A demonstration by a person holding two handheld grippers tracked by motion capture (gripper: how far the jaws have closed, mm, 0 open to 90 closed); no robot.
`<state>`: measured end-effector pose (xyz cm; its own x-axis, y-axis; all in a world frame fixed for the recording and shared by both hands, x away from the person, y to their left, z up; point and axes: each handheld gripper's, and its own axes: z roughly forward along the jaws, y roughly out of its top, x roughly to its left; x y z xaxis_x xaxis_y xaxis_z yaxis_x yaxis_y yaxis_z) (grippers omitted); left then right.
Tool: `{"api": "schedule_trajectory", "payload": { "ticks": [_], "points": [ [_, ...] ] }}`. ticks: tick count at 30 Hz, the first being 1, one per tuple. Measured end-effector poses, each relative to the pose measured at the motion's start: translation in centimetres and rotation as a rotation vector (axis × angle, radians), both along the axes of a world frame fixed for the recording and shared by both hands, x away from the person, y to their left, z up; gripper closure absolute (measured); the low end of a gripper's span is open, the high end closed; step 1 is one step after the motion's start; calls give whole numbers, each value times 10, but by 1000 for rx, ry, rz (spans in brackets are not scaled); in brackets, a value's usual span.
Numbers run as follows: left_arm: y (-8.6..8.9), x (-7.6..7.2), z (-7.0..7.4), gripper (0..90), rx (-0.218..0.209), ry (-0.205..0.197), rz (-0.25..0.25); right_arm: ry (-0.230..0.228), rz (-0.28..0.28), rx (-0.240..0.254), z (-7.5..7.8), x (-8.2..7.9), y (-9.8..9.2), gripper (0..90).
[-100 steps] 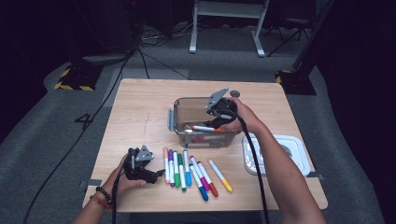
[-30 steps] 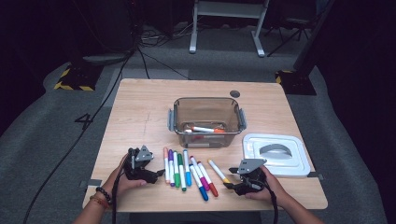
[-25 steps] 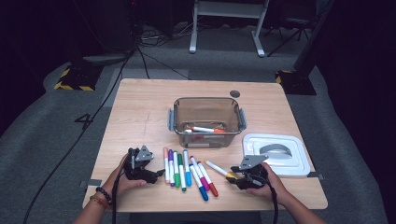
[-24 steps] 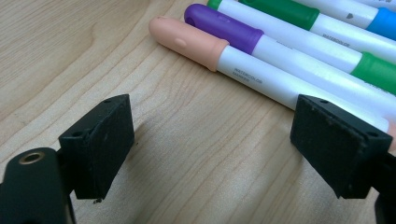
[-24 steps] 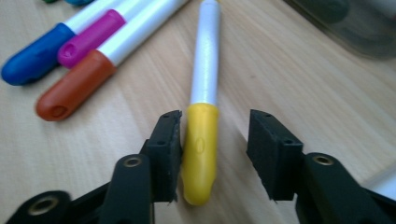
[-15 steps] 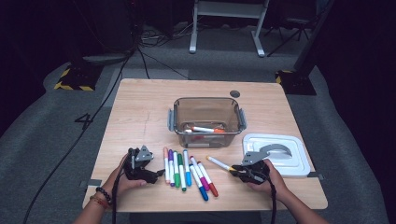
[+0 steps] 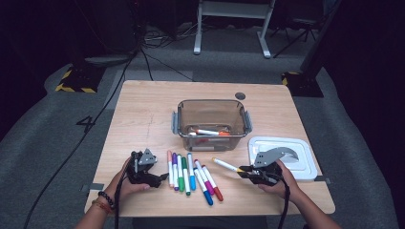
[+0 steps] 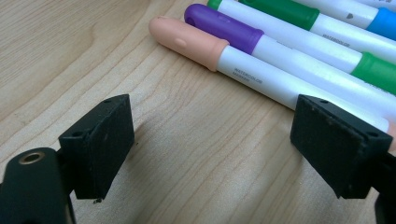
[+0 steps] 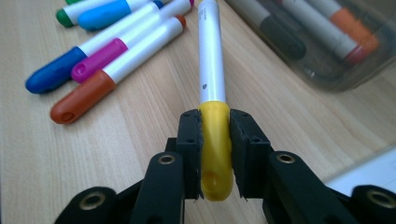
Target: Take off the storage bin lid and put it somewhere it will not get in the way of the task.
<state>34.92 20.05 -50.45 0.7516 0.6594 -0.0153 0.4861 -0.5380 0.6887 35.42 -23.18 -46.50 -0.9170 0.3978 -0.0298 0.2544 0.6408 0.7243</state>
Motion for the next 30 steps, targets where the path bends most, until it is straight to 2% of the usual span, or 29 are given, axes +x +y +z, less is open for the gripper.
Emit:
{"api": "schedule_trajectory", "payload": {
  "ticks": [4,8,12,17,30],
  "points": [
    [0,0,0,140,0,0,0,-25,77,12,16,-3,0,756],
    [0,0,0,140,0,0,0,-68,111,40,37,-5,1,756],
    [0,0,0,139,0,0,0,-108,121,58,54,-5,-1,756],
    [0,0,0,139,0,0,0,-134,135,69,70,0,-1,756],
    [0,0,0,140,0,0,0,-198,127,53,106,27,11,756]
  ]
}}
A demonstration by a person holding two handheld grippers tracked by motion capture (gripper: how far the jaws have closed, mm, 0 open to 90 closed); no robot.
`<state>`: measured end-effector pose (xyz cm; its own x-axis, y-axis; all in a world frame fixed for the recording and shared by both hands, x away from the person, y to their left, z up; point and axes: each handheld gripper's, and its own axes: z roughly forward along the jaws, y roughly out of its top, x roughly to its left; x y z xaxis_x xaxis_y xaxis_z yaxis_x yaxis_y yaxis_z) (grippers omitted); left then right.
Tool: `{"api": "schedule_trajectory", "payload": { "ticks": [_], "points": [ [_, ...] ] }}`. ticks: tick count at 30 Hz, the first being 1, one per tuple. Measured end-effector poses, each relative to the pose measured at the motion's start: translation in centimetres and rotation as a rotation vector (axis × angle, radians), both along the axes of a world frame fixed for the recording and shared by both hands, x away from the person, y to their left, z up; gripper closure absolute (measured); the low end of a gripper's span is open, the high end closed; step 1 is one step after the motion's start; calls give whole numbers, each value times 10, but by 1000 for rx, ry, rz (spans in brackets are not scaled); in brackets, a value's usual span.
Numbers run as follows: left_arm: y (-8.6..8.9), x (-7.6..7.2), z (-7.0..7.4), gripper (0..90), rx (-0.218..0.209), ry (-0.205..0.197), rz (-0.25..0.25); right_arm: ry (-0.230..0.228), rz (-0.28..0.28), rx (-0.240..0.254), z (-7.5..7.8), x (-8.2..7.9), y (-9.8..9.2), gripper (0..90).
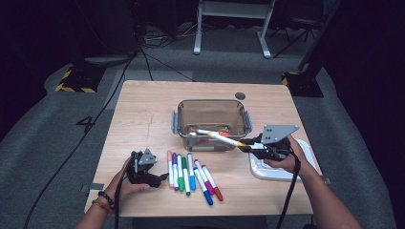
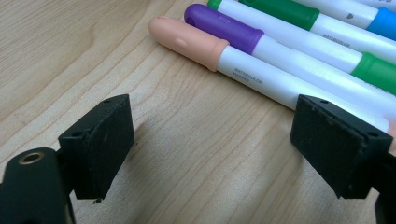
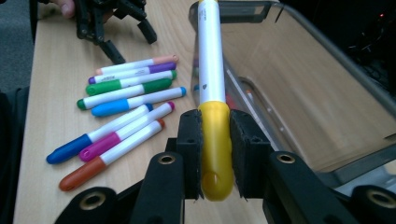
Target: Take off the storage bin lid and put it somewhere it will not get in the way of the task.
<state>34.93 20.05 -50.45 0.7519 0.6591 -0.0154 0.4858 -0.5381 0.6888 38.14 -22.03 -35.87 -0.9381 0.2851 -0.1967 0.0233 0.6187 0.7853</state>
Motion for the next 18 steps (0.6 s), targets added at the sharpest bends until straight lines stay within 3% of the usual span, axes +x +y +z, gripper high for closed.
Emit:
{"api": "schedule_trajectory", "payload": {
  "ticks": [8,18],
  "points": [
    [0,0,0,138,1,0,-2,-1,-13,-2,14,23,8,756],
    [0,1,0,136,2,1,-7,14,-36,-26,18,62,21,756]
  ]
}}
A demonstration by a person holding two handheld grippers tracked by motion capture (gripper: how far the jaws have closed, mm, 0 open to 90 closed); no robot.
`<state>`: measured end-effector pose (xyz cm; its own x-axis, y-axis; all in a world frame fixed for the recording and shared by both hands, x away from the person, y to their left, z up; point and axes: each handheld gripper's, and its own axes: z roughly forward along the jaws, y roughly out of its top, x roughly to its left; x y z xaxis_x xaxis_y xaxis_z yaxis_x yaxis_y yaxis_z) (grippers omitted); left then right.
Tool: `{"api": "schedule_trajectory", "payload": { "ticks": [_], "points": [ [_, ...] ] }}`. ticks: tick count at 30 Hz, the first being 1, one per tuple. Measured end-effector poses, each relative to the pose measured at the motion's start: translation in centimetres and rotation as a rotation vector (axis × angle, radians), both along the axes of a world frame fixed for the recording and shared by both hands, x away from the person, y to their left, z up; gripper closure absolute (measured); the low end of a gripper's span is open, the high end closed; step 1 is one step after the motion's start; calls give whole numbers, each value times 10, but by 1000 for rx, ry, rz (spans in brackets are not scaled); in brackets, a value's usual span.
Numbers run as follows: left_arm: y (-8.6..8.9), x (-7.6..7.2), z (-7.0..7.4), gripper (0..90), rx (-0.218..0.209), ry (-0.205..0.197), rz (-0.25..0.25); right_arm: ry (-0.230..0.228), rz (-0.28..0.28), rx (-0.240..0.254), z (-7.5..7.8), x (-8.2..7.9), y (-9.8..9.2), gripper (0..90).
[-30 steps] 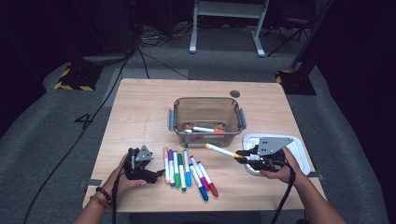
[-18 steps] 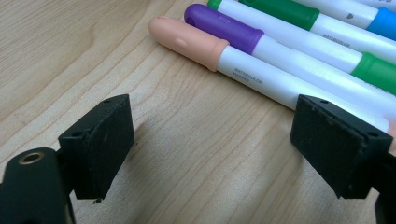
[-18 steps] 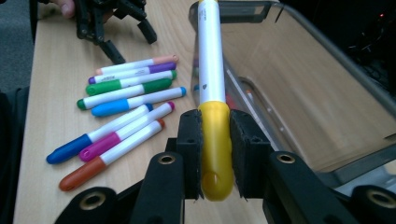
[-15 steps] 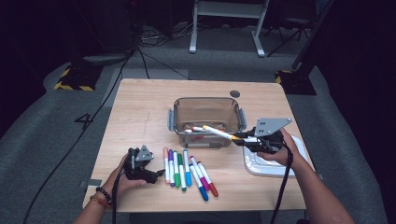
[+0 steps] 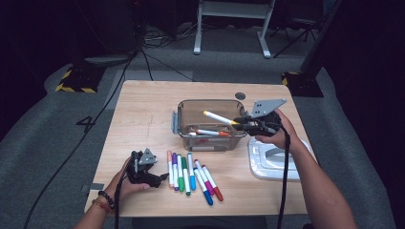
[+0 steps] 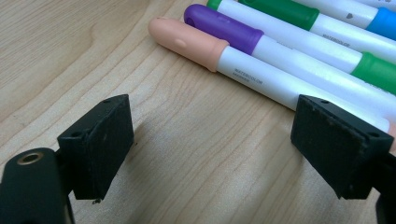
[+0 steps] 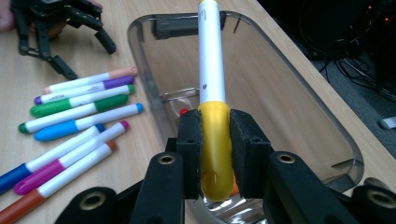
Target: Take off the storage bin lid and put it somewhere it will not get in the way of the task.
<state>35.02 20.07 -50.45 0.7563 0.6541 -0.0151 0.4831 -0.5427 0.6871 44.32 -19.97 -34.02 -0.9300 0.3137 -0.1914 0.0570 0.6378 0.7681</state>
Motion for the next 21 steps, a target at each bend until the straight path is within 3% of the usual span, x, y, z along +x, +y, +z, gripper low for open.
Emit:
{"api": "schedule_trajectory", "payload": {
  "ticks": [9,14,21],
  "points": [
    [0,0,0,136,-1,1,1,30,11,-41,-10,26,15,755],
    [0,0,0,136,0,0,1,56,22,-99,-17,39,28,755],
    [0,0,0,137,0,-1,3,96,51,-224,-33,55,52,755]
  ]
}}
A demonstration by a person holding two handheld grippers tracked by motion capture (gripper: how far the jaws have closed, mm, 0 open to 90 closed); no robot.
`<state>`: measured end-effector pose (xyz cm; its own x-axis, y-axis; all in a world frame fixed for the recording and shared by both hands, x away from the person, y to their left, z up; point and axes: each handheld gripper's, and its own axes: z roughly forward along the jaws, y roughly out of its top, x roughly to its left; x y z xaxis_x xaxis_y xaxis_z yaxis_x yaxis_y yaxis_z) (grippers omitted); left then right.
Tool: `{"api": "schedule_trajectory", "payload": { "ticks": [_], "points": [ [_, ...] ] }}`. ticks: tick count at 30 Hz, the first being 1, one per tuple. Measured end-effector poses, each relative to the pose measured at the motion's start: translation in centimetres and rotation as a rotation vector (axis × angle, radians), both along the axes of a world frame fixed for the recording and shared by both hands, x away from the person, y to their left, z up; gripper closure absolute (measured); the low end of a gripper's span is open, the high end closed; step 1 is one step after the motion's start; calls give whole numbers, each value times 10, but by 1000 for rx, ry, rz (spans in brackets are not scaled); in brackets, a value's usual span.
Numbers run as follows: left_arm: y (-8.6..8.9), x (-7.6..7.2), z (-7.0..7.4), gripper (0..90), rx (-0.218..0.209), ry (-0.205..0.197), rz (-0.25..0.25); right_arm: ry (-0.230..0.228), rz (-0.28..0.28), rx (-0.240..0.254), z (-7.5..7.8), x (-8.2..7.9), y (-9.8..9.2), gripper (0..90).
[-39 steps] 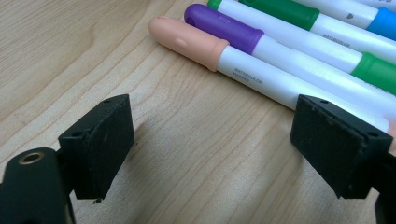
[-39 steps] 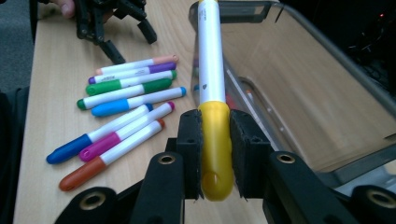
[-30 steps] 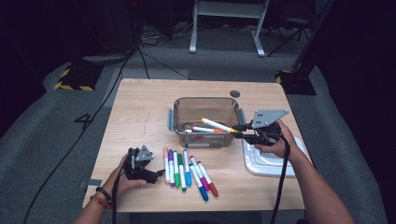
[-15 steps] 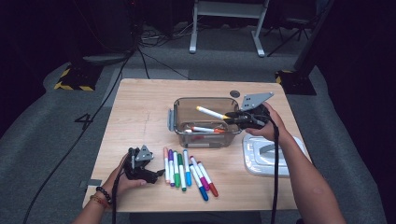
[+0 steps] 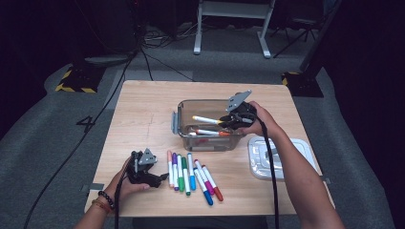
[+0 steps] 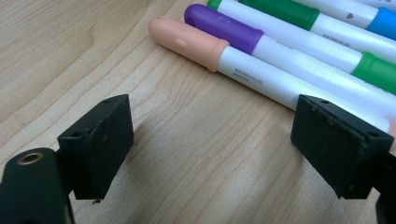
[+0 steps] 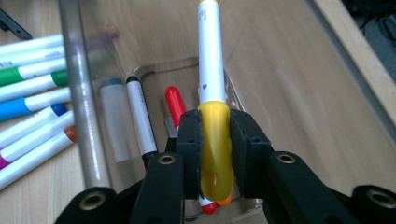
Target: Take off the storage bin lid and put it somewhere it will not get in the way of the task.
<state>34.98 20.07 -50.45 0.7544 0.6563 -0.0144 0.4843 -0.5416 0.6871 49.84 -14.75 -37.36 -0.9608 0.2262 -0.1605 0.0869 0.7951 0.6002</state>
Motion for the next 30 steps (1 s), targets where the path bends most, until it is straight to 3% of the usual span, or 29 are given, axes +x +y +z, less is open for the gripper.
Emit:
{"api": "schedule_trajectory", "payload": {
  "ticks": [12,21,25,30],
  "points": [
    [0,0,0,137,-2,1,2,88,51,-159,-17,20,20,755],
    [0,-1,0,137,-1,2,2,132,67,-280,-24,20,29,753],
    [0,-1,0,137,-1,1,2,127,56,-281,-24,20,29,743],
    [0,-1,0,137,-2,2,2,119,48,-284,-24,21,29,665]
  ]
}}
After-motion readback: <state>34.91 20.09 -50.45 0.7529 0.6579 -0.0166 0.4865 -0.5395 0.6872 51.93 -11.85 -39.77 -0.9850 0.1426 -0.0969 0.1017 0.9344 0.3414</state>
